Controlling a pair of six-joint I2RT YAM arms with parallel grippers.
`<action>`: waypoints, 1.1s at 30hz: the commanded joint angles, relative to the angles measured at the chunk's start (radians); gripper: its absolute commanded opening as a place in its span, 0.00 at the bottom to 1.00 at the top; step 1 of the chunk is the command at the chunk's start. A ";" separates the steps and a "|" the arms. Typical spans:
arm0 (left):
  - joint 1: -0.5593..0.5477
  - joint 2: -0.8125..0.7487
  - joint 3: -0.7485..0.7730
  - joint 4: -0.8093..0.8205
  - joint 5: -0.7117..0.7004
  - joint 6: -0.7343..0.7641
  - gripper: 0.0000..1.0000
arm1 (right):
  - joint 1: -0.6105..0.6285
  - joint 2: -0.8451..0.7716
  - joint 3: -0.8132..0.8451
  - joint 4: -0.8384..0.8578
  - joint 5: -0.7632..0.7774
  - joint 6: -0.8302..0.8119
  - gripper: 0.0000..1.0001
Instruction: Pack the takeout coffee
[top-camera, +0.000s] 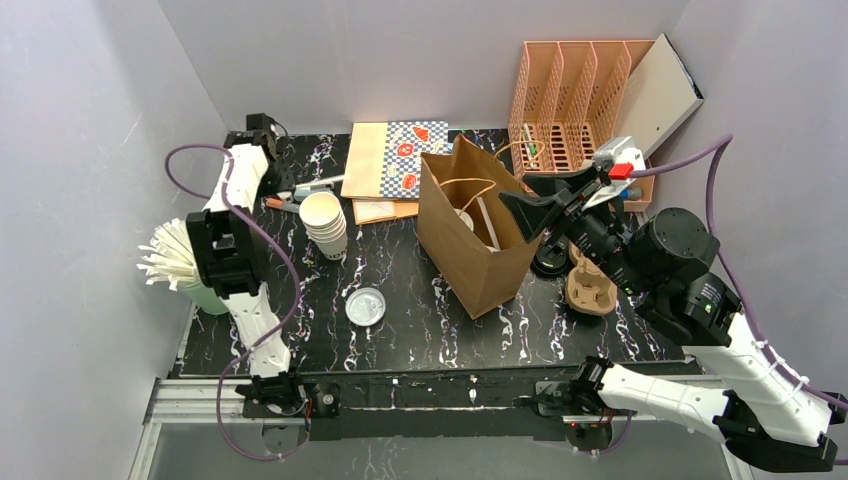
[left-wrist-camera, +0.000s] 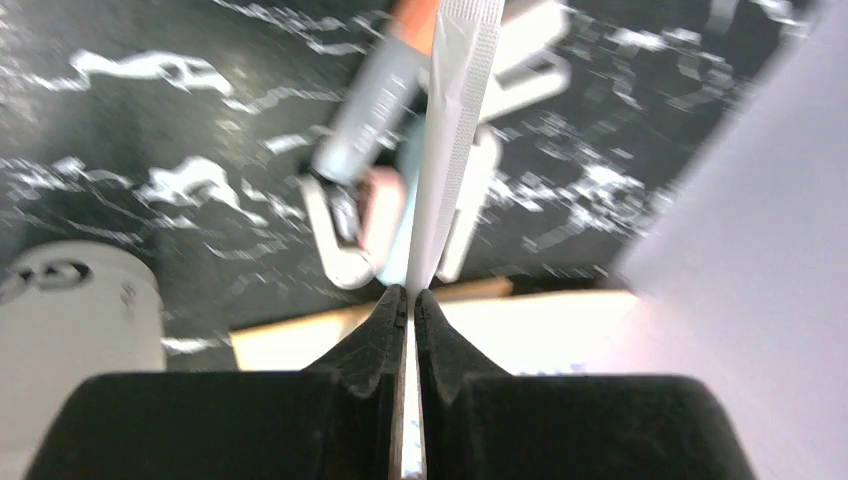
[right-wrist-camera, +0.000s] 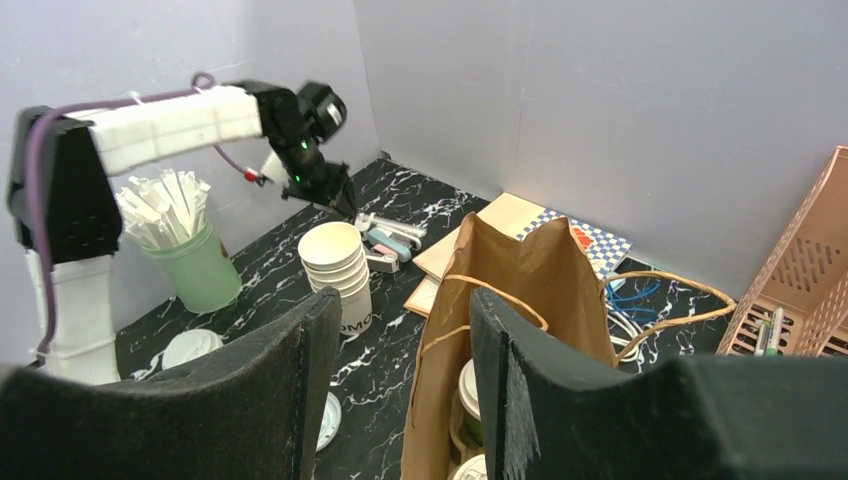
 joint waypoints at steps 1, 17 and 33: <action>-0.012 -0.174 0.042 0.038 -0.013 -0.060 0.00 | -0.005 0.003 -0.007 0.049 -0.004 0.004 0.58; -0.248 -0.246 0.169 0.598 0.069 0.288 0.00 | -0.005 0.051 0.025 0.064 0.009 -0.042 0.57; -0.520 -0.471 -0.081 1.383 0.365 0.926 0.00 | -0.005 0.007 0.015 0.071 0.126 -0.137 0.57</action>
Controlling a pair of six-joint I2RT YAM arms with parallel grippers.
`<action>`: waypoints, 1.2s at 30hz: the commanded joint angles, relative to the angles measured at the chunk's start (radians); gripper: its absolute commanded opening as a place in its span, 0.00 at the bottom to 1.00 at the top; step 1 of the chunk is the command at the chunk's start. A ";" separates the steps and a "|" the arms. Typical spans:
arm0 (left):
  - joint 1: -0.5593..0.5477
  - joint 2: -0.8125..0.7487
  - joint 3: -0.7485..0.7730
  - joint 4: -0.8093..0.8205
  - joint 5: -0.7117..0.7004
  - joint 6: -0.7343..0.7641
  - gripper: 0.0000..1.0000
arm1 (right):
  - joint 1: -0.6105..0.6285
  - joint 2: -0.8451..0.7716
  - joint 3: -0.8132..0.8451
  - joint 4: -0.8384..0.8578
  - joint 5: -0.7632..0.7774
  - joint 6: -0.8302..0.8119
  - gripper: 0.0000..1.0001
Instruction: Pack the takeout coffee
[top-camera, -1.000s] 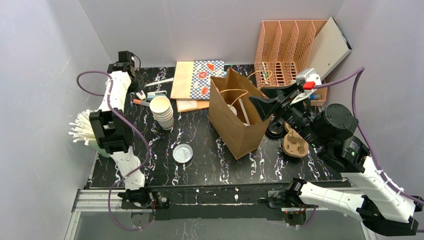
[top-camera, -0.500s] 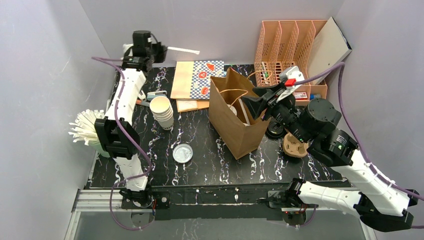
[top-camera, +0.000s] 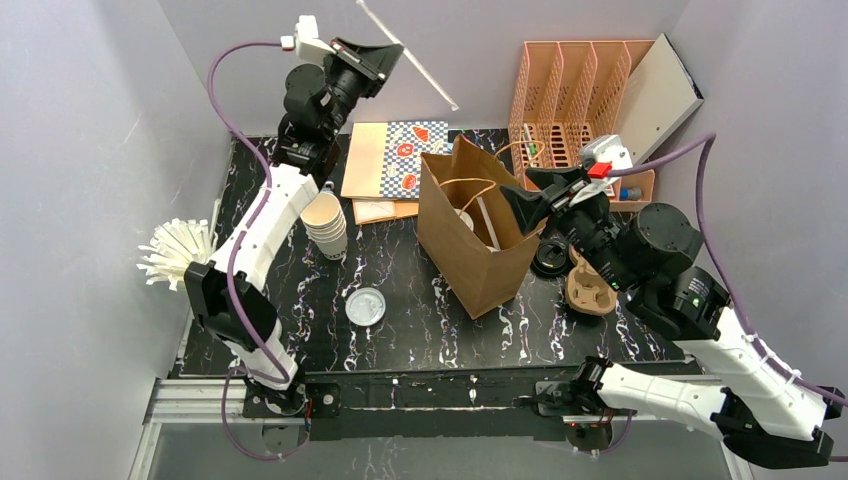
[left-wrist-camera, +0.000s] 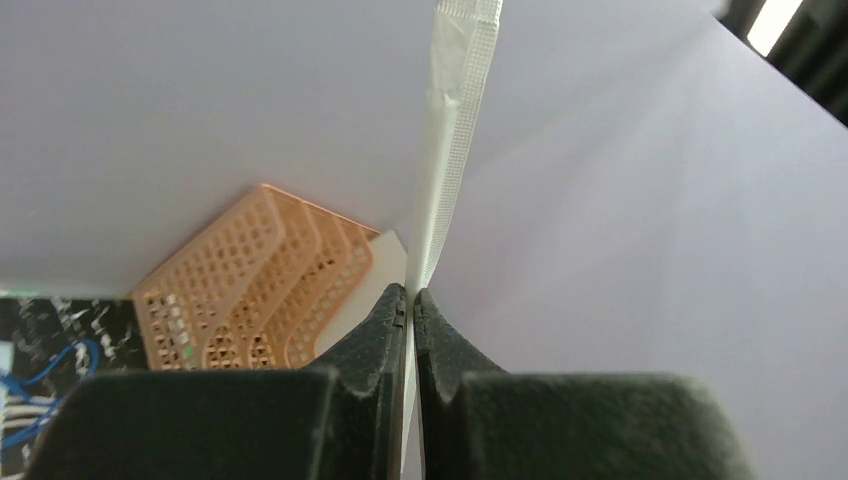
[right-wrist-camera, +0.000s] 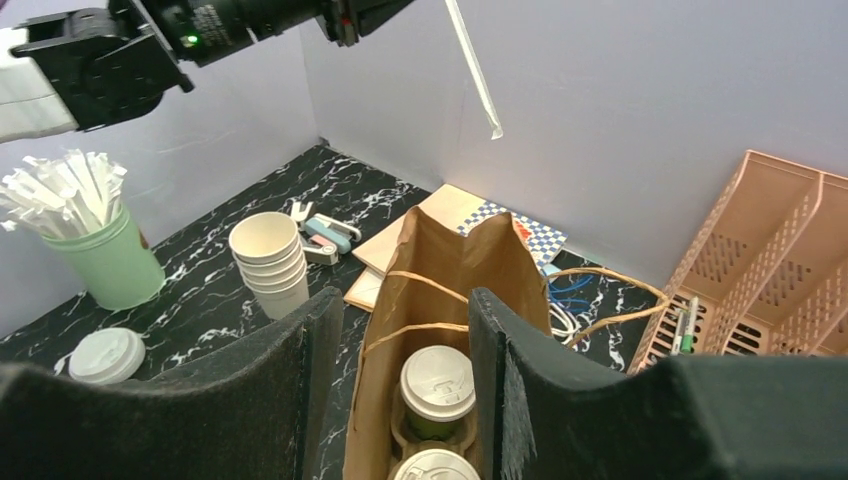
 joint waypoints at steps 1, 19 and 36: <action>-0.077 -0.067 0.004 0.175 0.157 0.232 0.00 | -0.005 -0.024 0.022 0.062 0.054 -0.041 0.57; -0.393 -0.060 0.014 0.022 0.318 0.641 0.00 | -0.005 -0.071 -0.047 0.131 0.196 -0.077 0.57; -0.420 -0.136 -0.100 -0.043 0.246 0.704 0.45 | -0.005 -0.069 -0.048 0.141 0.224 -0.081 0.58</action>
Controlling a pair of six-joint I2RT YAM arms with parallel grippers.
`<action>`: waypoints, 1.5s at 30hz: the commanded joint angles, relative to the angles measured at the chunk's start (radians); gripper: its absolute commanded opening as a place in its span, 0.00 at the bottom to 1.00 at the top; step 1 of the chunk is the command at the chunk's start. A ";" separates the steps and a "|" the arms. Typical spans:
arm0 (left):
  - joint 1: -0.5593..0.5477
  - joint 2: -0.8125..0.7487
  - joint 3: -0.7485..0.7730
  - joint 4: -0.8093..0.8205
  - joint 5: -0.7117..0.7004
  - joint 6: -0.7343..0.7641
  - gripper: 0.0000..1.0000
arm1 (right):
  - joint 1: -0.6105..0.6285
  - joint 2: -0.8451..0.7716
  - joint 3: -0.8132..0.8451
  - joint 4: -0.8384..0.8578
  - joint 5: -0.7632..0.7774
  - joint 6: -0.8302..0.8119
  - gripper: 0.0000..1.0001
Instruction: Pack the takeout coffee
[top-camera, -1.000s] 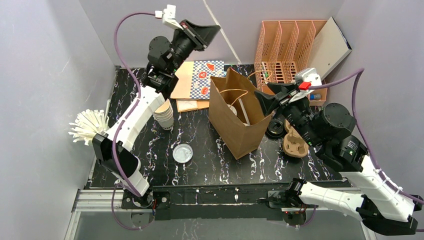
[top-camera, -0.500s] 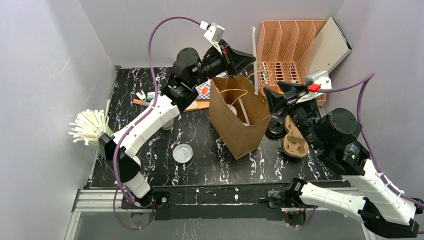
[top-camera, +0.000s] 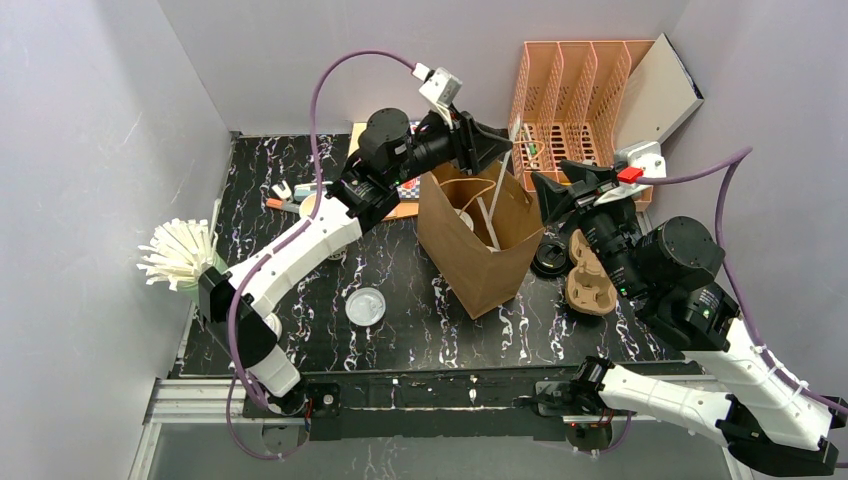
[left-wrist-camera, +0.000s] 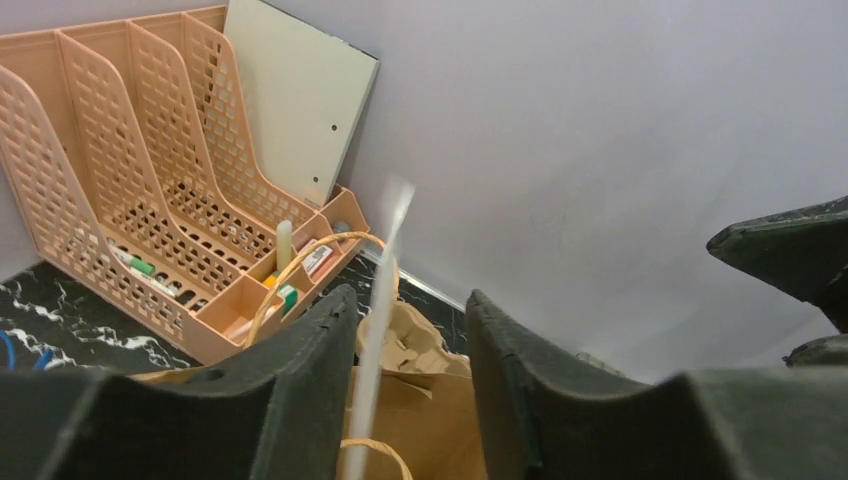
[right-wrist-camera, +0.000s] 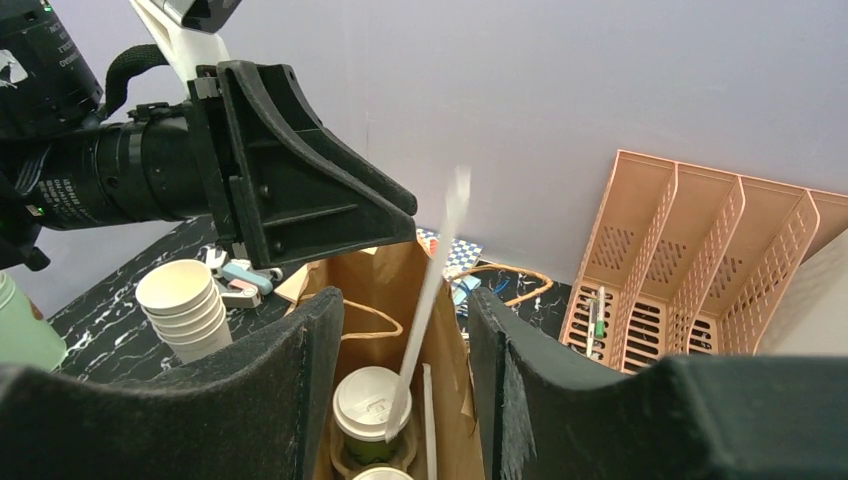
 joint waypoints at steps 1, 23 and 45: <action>-0.004 -0.084 -0.012 -0.004 -0.034 0.022 0.49 | -0.005 -0.003 0.005 0.061 0.024 -0.005 0.58; 0.000 -0.476 -0.102 -0.664 -0.677 0.162 0.74 | -0.005 -0.010 -0.035 -0.128 0.368 -0.008 0.62; 0.837 -0.378 -0.273 -0.571 -0.112 -0.093 0.81 | -0.201 0.180 0.041 0.134 0.401 -0.153 0.53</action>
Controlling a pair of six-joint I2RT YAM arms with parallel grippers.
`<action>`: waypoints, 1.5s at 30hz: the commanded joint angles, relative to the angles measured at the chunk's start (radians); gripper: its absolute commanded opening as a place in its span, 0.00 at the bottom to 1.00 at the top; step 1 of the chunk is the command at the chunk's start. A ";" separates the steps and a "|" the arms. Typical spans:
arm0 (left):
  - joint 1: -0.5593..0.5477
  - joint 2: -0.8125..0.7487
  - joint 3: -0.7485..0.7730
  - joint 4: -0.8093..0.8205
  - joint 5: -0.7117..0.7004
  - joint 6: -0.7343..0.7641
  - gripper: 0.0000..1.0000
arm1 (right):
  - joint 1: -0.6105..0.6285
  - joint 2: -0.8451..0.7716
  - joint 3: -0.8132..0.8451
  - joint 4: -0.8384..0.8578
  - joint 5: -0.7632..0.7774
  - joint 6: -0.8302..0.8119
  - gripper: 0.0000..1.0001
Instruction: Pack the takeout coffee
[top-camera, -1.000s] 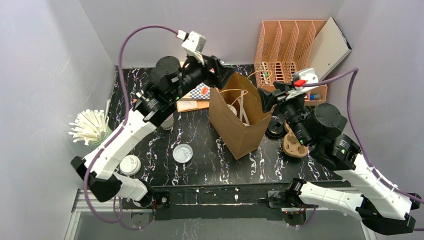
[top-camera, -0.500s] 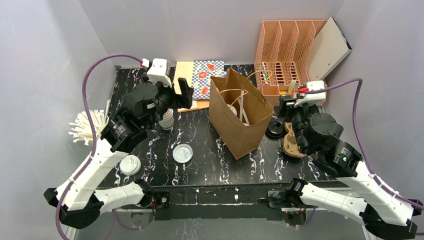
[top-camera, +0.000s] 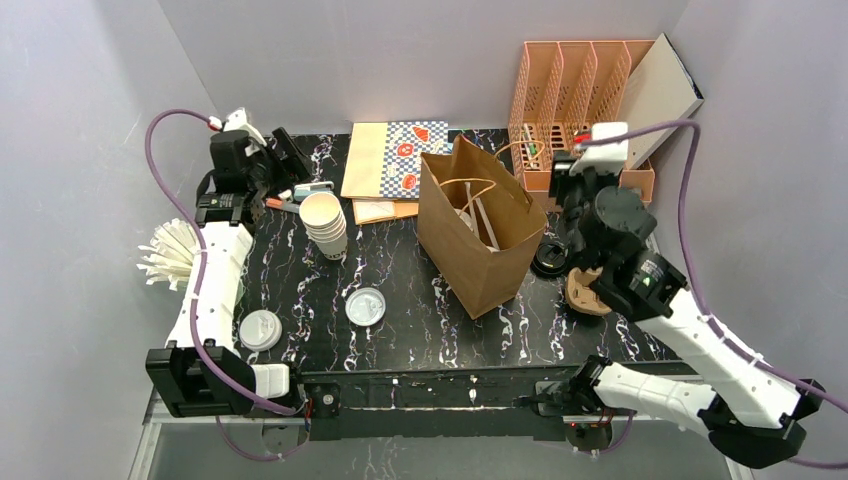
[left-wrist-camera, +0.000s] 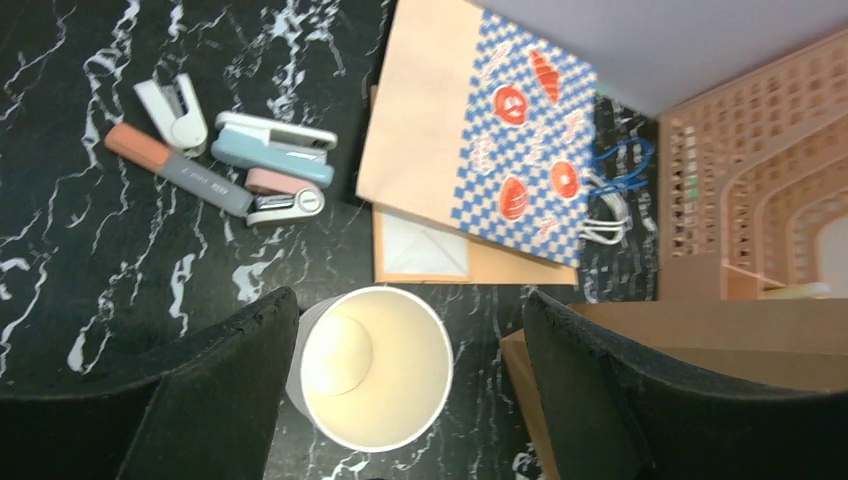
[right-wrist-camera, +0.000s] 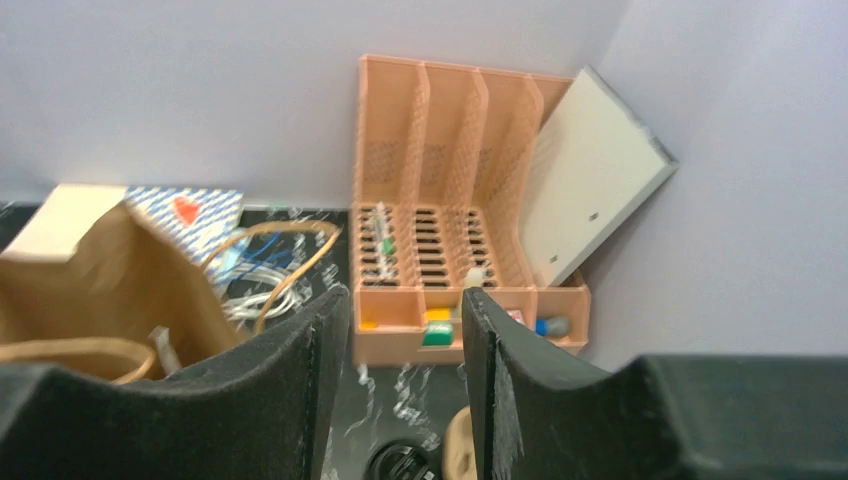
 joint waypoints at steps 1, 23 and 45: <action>0.078 -0.014 0.112 0.016 0.152 -0.036 0.81 | -0.252 0.100 0.155 -0.048 -0.171 0.043 0.54; 0.115 -0.516 -0.284 -0.031 0.082 -0.041 0.83 | -1.008 0.054 -0.188 -0.078 -0.763 0.729 0.61; -0.221 -0.434 -0.681 0.181 -0.142 -0.209 0.98 | -1.008 -0.051 -0.266 -0.073 -0.809 0.826 0.67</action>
